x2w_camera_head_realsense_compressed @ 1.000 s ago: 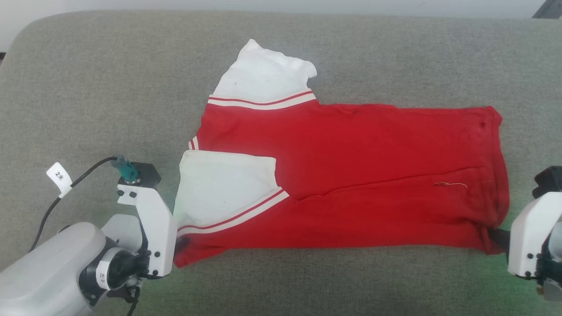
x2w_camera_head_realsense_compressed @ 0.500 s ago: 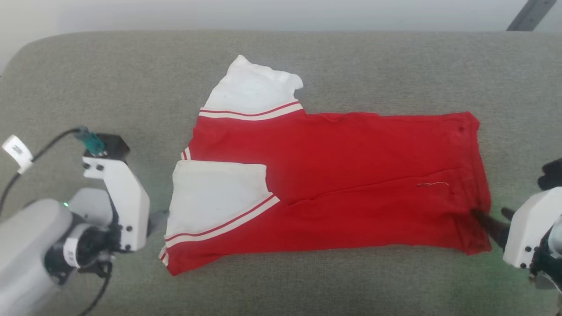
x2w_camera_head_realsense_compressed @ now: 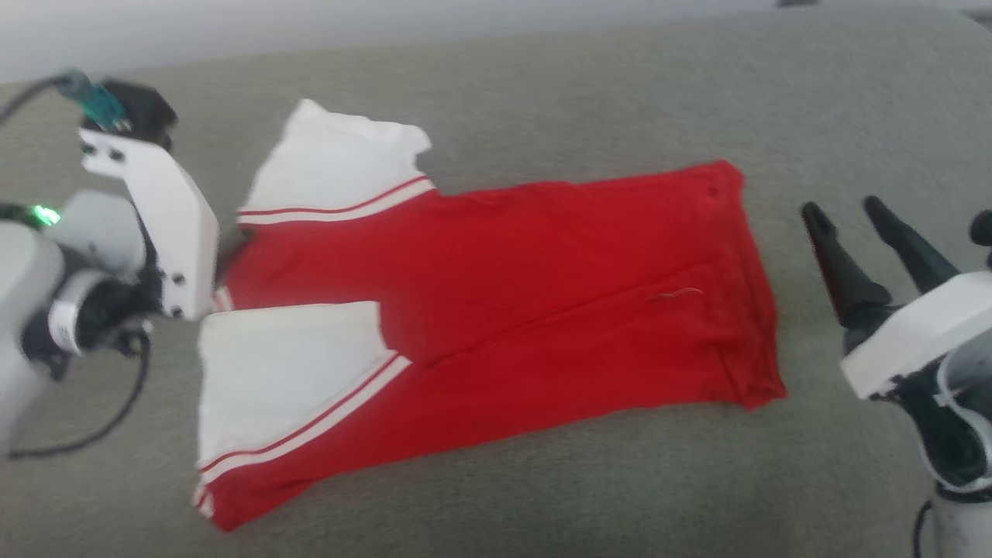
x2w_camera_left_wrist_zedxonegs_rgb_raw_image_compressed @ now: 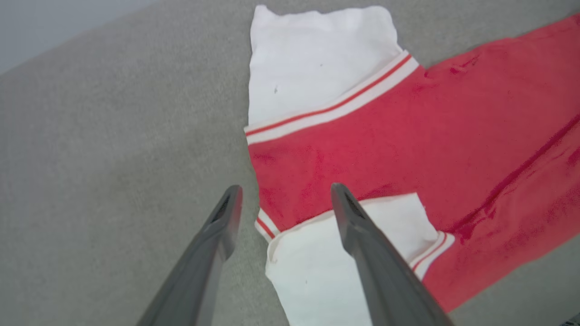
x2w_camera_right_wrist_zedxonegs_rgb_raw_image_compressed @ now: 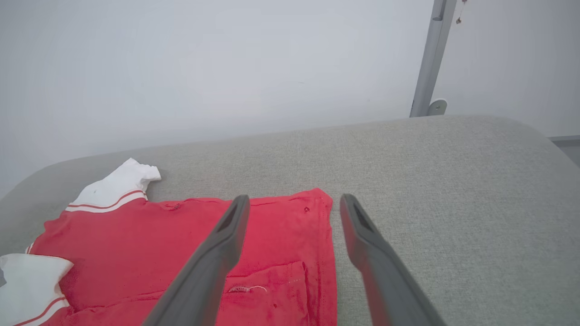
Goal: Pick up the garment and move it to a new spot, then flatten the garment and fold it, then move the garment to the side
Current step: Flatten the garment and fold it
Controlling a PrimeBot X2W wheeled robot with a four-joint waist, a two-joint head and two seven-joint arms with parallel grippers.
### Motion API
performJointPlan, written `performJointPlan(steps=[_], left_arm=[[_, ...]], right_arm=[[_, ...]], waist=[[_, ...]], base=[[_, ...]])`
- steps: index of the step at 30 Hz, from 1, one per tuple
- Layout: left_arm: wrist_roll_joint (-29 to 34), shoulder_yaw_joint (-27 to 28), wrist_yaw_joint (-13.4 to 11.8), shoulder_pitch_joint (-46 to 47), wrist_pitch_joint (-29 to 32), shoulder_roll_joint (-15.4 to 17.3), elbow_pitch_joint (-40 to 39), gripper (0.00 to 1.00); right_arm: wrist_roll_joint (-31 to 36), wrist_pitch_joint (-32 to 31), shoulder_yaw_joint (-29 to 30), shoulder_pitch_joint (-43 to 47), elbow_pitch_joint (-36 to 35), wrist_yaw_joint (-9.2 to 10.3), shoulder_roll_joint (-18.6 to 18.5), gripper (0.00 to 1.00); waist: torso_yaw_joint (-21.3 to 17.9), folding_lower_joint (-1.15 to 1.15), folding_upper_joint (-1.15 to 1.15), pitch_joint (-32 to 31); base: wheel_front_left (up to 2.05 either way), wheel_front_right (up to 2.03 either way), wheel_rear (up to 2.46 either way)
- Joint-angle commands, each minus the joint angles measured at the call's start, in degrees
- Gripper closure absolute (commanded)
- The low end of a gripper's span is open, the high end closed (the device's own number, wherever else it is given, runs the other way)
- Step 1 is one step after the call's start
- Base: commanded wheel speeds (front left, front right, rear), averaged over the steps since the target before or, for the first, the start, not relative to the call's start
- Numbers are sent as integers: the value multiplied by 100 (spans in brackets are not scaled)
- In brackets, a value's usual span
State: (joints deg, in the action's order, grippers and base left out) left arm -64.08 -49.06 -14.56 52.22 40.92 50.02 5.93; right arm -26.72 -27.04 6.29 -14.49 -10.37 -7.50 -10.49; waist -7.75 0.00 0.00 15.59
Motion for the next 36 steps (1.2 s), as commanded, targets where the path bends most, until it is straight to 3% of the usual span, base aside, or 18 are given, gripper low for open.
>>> performJointPlan(steps=[1,8,15,27,28,29,36], left_arm=[[84,32,128,219,-25,-35,173,0],[375,40,568,1019,21,-180,1174,0],[491,111,835,1685,75,-357,2255,0],[713,-183,986,2372,596,-832,3825,3],[710,-225,1024,2342,660,-900,3916,95],[661,-238,1017,2333,754,-969,4016,100],[714,-344,1197,2591,754,-1468,4279,100]], right_arm=[[-98,253,-151,-80,32,3,50,0],[-195,1033,-613,-281,121,3,-21,0],[-364,1337,-938,-486,345,3,-79,0],[-708,1367,-1502,-964,697,3,-332,0],[-735,1327,-1546,-1022,753,3,-366,0],[-763,1285,-1581,-1094,806,3,-384,0],[-904,965,-1698,-1793,1264,3,-619,0]], waist=[[-382,0,0,247],[-919,0,0,675],[-1251,0,0,1057],[-1421,0,0,1639],[-1407,0,0,1671],[-1386,0,0,1701],[-1038,0,0,1890]], base=[[0,0,0],[0,0,0],[0,0,0],[0,0,0],[0,0,0],[0,0,0],[0,0,0]])
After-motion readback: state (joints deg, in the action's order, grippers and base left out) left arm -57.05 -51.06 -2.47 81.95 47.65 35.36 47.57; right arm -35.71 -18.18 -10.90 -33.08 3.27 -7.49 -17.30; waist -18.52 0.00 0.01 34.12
